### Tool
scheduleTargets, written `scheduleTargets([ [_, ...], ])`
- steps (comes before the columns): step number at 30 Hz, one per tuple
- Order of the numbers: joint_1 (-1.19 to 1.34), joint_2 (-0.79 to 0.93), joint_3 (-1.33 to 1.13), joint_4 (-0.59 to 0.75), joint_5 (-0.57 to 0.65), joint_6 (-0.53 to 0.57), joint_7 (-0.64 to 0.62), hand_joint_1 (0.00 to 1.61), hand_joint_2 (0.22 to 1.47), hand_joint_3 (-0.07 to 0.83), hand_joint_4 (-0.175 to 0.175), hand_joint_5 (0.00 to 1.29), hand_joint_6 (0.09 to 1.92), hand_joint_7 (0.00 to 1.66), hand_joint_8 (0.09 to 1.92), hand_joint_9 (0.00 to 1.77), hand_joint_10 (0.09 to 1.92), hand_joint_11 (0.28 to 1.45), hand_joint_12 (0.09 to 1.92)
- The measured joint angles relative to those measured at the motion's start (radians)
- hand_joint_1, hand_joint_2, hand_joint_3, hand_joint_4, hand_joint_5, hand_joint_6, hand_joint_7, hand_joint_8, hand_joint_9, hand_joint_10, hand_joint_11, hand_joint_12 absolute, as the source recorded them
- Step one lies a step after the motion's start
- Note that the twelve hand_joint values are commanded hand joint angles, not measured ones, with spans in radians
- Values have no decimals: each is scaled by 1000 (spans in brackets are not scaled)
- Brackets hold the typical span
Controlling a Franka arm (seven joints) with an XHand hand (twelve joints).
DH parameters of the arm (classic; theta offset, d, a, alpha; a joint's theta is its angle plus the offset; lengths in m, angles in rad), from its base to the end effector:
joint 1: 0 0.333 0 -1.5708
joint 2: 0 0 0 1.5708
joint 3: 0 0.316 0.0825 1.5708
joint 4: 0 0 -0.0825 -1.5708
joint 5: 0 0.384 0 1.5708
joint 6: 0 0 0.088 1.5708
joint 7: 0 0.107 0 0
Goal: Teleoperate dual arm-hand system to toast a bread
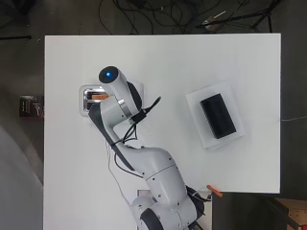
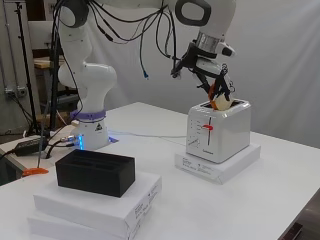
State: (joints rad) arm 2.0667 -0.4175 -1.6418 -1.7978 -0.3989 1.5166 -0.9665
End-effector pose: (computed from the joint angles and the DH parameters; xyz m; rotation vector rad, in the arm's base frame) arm 0.5362 0.1177 0.4750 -2.2214 -2.0457 0.4204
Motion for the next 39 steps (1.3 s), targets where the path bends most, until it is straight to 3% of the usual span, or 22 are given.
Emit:
scheduleTargets([
  [3, -26, -3, 31, -2, -9, 13, -1, 1249, 1128, -1, -175, 778, 1194, 1171, 766, 1449, 87, 823, 87],
  [4, -36, -5, 46, -1, -11, 18, -5, 954, 1110, -2, -131, 632, 840, 1085, 567, 1364, 87, 778, 87],
  [5, -42, -6, 58, -1, -14, 24, -12, 642, 997, -25, -104, 386, 489, 811, 331, 1053, 87, 654, 87],
  [6, -39, -9, 62, 2, -15, 25, -16, 418, 893, -43, -82, 207, 257, 484, 174, 677, 87, 527, 87],
  [7, -26, -12, 60, 9, -21, 19, -13, 269, 833, -36, -54, 106, 127, 272, 87, 420, 87, 440, 87],
  [9, 24, -11, 43, 19, -66, 2, 22, 136, 795, -16, -17, 49, 87, 121, 87, 229, 87, 368, 87],
  [13, 64, -17, 60, 11, -111, 8, 66, 36, 864, 9, 1, 97, 87, 162, 87, 267, 87, 363, 87],
  [17, -71, -30, 121, -14, -30, 44, 81, 1, 1012, 17, 1, 172, 87, 253, 87, 353, 87, 383, 87],
  [21, -241, -44, 169, -44, 61, 61, 173, 0, 1057, 18, -13, 203, 87, 283, 87, 372, 87, 387, 87],
  [28, -428, -85, 218, -146, -121, 137, 302, 0, 1086, 4, -46, 253, 87, 341, 87, 440, 87, 406, 87],
  [32, -415, -99, 177, -171, -77, 173, 306, 7, 1076, -1, -68, 213, 87, 352, 87, 476, 87, 432, 87],
  [33, -392, -101, 157, -170, -59, 176, 302, 19, 1082, 0, -65, 254, 87, 397, 87, 526, 87, 449, 87],
  [36, -328, -78, 119, -167, 20, 180, 242, 73, 1108, 1, 27, 478, 87, 530, 87, 639, 87, 496, 87],
  [37, -316, -73, 107, -161, 39, 178, 224, 89, 1109, 0, 43, 486, 87, 538, 87, 649, 87, 502, 87],
  [39, -297, -77, 69, -158, 46, 183, 209, 118, 1099, -5, 38, 388, 87, 498, 87, 628, 87, 501, 87],
])
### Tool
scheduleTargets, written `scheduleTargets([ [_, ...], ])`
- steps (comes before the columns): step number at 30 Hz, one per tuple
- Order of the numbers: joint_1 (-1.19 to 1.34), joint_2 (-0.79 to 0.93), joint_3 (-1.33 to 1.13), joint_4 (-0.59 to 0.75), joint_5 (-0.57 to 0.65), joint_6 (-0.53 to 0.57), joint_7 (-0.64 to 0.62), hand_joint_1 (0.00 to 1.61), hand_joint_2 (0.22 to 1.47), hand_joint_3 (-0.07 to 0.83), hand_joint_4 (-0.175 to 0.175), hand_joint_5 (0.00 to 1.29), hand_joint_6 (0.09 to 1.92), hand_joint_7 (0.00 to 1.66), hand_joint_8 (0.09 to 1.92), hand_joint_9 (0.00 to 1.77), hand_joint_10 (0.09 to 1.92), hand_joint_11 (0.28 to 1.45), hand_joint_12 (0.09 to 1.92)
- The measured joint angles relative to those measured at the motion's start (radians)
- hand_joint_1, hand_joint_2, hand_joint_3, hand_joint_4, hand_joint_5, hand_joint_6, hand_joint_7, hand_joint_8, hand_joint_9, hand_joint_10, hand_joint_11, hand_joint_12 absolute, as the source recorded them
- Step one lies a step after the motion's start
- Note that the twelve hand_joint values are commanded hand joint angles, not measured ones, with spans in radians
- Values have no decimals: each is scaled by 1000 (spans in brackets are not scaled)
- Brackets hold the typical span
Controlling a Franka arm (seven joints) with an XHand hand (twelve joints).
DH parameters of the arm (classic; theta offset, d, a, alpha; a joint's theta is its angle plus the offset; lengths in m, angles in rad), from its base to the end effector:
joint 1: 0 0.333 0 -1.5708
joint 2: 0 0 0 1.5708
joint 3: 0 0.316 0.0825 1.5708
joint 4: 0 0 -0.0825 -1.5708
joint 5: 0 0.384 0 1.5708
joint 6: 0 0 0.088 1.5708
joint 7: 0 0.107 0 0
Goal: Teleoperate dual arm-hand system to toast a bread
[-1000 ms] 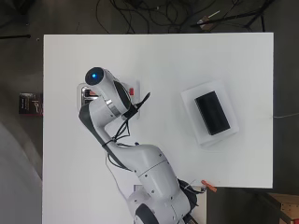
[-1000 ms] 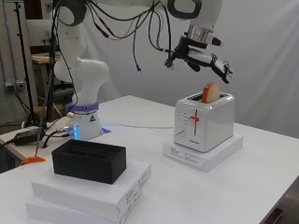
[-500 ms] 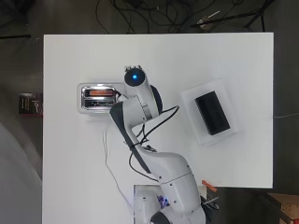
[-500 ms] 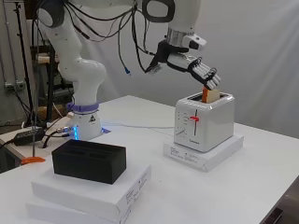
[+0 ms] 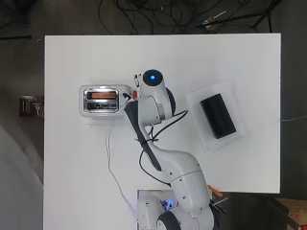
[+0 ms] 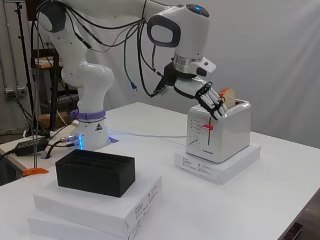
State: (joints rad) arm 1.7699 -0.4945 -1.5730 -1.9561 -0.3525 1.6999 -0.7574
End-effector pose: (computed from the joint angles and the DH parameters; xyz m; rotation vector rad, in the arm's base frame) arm 0.5369 0.0161 0.4293 -2.4906 -1.5339 0.2555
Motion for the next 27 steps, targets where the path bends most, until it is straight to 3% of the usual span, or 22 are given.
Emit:
scheduleTargets([
  [2, -8, -11, -44, -1, -8, 14, -13, 122, 1078, -11, 16, 271, 87, 429, 87, 571, 87, 482, 87],
  [5, -142, 37, -37, -6, 51, 35, -90, 92, 1036, -18, -17, 208, 87, 380, 87, 508, 87, 460, 87],
  [8, -375, 197, 103, -14, 173, 58, -167, 51, 1012, -16, -2, 213, 87, 373, 87, 437, 87, 438, 87],
  [15, -960, 664, 602, -60, 463, 146, -369, 17, 1013, -4, 16, 237, 87, 427, 87, 463, 87, 434, 87],
  [18, -1039, 715, 674, -80, 547, 186, -434, 13, 1020, 0, 16, 235, 87, 440, 87, 469, 87, 430, 87],
  [27, -1079, 742, 756, -51, 596, 192, -499, 0, 1021, -1, 10, 269, 87, 477, 87, 510, 87, 456, 87],
])
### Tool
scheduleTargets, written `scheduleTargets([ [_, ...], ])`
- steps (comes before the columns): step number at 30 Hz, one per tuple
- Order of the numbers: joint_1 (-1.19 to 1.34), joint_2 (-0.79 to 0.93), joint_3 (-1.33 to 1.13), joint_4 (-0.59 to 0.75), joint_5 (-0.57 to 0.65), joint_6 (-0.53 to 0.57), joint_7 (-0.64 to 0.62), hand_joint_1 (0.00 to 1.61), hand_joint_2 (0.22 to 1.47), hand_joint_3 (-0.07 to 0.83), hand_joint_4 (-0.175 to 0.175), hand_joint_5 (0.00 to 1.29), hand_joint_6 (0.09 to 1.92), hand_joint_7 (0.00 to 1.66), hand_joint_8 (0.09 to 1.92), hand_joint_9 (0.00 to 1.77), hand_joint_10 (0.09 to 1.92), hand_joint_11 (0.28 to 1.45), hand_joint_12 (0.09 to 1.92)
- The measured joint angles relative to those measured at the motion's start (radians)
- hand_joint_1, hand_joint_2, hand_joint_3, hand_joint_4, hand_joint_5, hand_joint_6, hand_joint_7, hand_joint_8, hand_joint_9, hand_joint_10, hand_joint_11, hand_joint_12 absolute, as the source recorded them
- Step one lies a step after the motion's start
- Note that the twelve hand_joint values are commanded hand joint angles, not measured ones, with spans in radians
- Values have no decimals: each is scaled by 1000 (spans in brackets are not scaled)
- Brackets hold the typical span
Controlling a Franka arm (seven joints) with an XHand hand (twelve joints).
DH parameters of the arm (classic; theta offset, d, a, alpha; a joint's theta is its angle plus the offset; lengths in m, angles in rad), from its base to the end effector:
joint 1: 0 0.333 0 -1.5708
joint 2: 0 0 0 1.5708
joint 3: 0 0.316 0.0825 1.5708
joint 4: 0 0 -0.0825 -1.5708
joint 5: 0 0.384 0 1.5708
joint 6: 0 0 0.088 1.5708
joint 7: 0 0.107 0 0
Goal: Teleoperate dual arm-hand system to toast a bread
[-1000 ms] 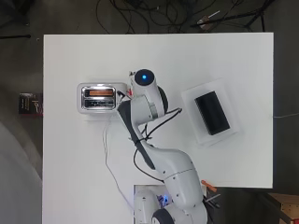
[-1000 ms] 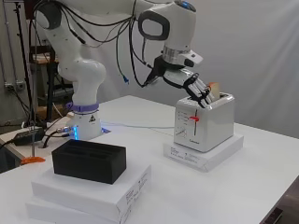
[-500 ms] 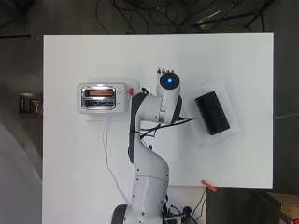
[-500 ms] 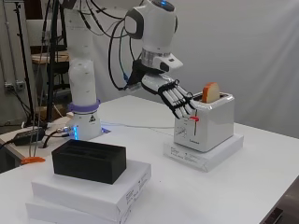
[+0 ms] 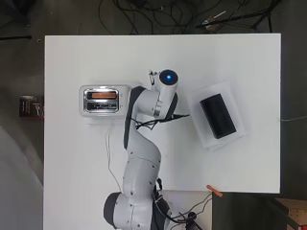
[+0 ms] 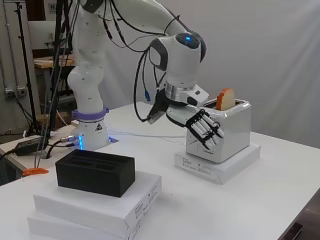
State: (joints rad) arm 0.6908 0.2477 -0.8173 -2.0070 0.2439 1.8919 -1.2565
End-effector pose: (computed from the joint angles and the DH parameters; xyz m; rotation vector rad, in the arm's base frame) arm 0.5519 -0.0403 0.3496 -2.5599 -1.4154 0.2742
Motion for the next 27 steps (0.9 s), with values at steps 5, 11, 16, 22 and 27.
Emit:
scheduleTargets([
  [5, -24, 25, 46, 26, 2, -8, 2, 1, 1001, -8, 9, 249, 87, 464, 87, 502, 87, 452, 87],
  [11, -88, 82, 106, 55, 38, -9, -32, 55, 966, -15, 7, 235, 87, 482, 87, 539, 87, 457, 87],
  [16, -125, 117, 140, 55, 42, 12, -64, 136, 1033, -1, 15, 306, 87, 567, 87, 653, 87, 498, 87],
  [22, -179, 187, 194, 25, 10, 50, -49, 82, 964, -19, 20, 274, 87, 529, 87, 551, 87, 477, 87],
  [27, -201, 207, 205, 18, 27, 51, -41, 28, 1008, 8, 25, 262, 87, 485, 87, 492, 87, 461, 87],
])
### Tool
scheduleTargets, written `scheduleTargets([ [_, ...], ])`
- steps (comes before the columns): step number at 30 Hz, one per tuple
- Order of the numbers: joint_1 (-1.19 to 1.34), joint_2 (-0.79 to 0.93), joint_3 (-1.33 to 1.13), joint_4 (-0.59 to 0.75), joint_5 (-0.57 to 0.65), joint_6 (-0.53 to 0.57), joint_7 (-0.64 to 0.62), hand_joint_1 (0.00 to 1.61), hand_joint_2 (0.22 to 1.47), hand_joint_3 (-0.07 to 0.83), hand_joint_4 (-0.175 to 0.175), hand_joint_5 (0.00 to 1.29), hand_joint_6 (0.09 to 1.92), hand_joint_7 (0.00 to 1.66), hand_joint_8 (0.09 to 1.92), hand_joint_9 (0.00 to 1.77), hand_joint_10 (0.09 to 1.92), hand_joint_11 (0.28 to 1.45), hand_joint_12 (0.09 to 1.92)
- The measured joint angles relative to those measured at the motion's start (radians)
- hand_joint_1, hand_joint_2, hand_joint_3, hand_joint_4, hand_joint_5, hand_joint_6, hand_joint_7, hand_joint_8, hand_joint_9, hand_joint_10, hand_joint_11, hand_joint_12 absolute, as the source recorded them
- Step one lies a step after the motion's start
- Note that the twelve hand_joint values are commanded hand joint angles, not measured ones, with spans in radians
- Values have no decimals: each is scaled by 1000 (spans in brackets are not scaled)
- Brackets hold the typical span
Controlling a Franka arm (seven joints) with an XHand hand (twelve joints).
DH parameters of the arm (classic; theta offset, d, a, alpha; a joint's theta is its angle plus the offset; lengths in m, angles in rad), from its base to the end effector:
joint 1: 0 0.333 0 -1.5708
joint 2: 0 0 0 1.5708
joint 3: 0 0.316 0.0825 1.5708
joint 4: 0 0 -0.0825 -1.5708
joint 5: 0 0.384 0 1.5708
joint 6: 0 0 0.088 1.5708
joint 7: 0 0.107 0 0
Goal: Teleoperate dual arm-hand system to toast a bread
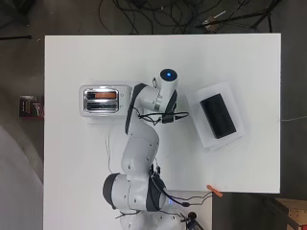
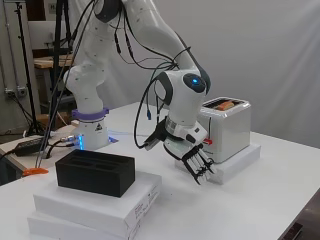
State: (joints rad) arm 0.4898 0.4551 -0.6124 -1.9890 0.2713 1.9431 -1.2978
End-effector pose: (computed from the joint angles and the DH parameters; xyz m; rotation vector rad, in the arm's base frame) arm 0.5567 -0.0452 0.2441 -2.5050 -1.3987 0.4715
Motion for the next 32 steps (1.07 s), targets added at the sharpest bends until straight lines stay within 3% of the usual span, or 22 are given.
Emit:
scheduleTargets([
  [5, -10, -88, 8, 27, -29, -17, 74, 0, 1060, 20, 22, 228, 87, 449, 87, 477, 87, 433, 87],
  [9, -31, -231, 29, 38, -82, -51, 77, 10, 1118, 1, -44, 233, 87, 564, 87, 717, 87, 495, 87],
  [17, -63, -591, 165, 28, -280, -125, 220, 24, 1092, -5, -36, 213, 87, 287, 87, 413, 87, 410, 87],
  [20, -91, -718, 266, 6, -361, -166, 317, 57, 1081, -7, -43, 169, 87, 247, 87, 363, 87, 393, 87],
  [24, -108, -767, 302, -22, -405, -184, 380, 79, 1090, 0, -55, 171, 87, 229, 87, 295, 87, 379, 87],
  [27, -115, -775, 312, -35, -416, -215, 390, 108, 1113, 3, -46, 246, 87, 242, 87, 287, 87, 372, 87],
  [32, -120, -769, 296, -34, -348, -247, 372, 133, 1130, 1, -3, 459, 87, 303, 87, 324, 87, 372, 87],
])
